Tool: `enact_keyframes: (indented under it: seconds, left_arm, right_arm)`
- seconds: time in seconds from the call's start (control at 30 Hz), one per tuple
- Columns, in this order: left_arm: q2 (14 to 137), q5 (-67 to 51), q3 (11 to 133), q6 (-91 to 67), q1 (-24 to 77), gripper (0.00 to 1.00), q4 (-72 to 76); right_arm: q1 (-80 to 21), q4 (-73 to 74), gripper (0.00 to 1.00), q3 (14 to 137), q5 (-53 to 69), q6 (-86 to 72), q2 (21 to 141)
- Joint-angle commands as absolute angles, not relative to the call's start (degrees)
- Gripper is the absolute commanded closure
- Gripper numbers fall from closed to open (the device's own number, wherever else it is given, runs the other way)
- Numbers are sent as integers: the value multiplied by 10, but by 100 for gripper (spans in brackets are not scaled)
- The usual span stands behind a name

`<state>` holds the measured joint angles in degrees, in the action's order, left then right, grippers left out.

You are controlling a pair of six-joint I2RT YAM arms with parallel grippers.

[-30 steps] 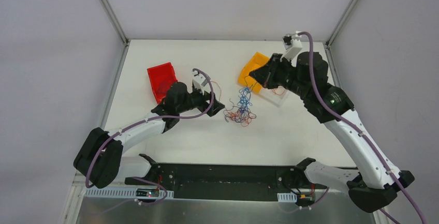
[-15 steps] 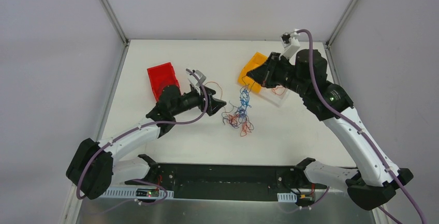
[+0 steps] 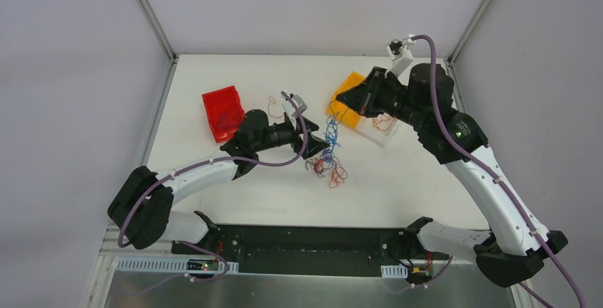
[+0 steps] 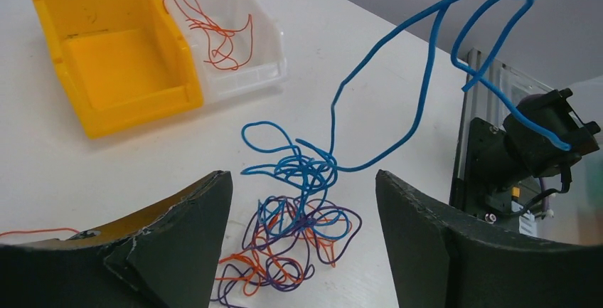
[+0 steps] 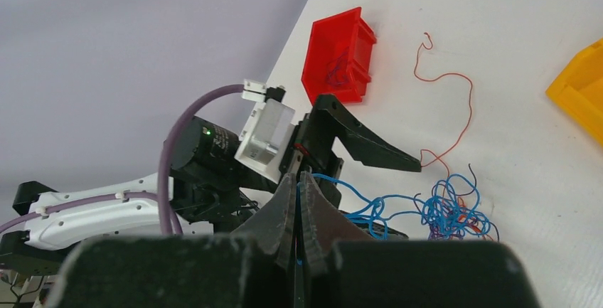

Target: Untangle the cables

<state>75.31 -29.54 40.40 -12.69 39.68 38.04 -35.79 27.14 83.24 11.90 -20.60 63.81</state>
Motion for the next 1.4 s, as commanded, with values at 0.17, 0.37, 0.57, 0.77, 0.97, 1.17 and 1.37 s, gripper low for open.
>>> enact_keyframes:
  seconds: [0.17,0.37,0.57,0.77,0.97,1.17,1.37]
  left_arm:
    - [803,-265,464,-114,417,49,445]
    - [818,-163,459,-129,417,75,432]
    - [894,-171,497,-172,417,44,403]
    - [969,-109,495,-227,418,41,384]
    - [1007,-39,487,-253,418,42,308]
    - [962,-9,438,-256,417,51,292]
    - [848,46,413,-217,416,62,205]
  right_arm:
    - [-361,219,100,865,138,-245,644]
    - [-360,210,100,880,146,-267,631]
    - [-359,187,100,898,154,-302,610]
    - [-359,153,100,911,145,-337,594]
    - [-357,159,100,971,75,-317,581]
    - [-356,207,100,993,-21,-257,562]
    - [-356,226,100,926,-89,-218,517]
